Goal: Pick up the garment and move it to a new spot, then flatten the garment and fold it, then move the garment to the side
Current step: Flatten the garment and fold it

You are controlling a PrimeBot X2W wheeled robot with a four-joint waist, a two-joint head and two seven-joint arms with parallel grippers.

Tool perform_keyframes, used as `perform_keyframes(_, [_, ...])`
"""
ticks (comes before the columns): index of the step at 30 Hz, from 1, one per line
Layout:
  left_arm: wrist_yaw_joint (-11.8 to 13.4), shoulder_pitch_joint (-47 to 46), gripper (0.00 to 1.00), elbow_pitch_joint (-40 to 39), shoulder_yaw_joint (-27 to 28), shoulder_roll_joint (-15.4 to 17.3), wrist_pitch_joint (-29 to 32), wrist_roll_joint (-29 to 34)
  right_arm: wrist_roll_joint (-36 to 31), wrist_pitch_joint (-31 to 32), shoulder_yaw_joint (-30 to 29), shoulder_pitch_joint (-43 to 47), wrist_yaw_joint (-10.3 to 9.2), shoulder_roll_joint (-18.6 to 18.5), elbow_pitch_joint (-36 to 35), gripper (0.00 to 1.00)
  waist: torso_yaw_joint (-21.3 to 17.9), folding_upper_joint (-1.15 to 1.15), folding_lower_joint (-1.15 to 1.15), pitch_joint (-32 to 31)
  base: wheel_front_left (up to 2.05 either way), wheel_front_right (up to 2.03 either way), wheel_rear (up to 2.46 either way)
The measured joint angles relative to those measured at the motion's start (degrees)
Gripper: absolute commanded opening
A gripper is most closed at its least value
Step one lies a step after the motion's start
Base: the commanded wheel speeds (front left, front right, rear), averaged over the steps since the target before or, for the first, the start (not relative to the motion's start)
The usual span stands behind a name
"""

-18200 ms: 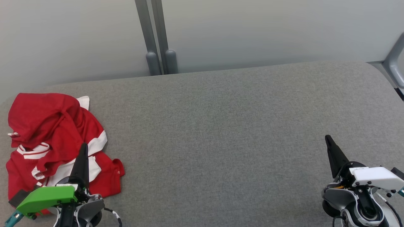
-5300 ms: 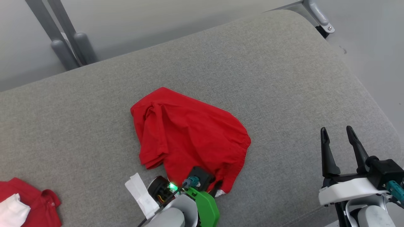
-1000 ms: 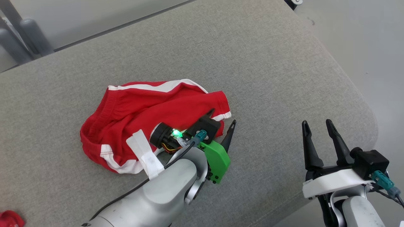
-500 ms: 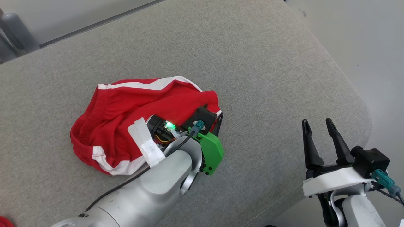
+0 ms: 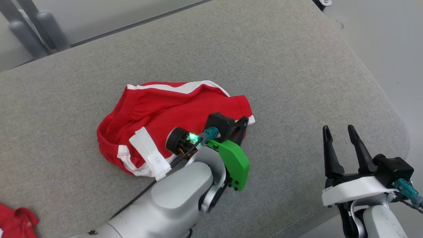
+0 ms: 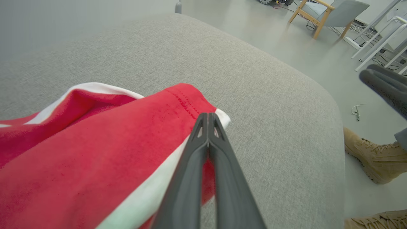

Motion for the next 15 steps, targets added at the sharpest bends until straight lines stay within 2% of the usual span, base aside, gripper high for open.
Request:
perform_keyframes(6, [-4.4,7.2,0.00,-8.0,-1.2,0.0,3.5,-3.7,-1.0,0.0,-0.9,0.7,0.00,0.0,-0.1,1.00,2.4,0.00,0.00,-1.2,0.00,0.00,0.00])
perform_keyframes(11, [-6.4,12.6,0.00,-10.6,-1.8,0.0,5.8,-4.8,-1.6,0.0,-0.6,0.8,0.00,0.0,-0.1,1.00,3.6,0.00,0.00,-2.1,0.00,0.00,0.00])
perform_keyframes(12, [-6.5,13.8,0.36,-10.8,-1.9,0.0,5.0,-6.2,-1.8,0.0,-0.5,0.8,0.00,0.0,0.0,1.00,3.7,0.00,0.00,-2.3,0.00,0.00,0.00])
perform_keyframes(13, [-7.0,14.4,1.00,-11.0,-2.1,0.0,3.8,-6.2,-1.8,0.0,-0.3,0.8,0.00,0.0,0.1,1.00,3.8,0.00,0.00,-2.5,0.00,0.00,0.00])
perform_keyframes(15, [-8.0,15.2,1.00,-11.6,-1.9,0.0,3.3,-8.6,-1.9,0.0,0.1,0.8,0.00,0.0,0.2,1.00,3.7,0.00,0.00,-2.7,0.00,0.00,0.00])
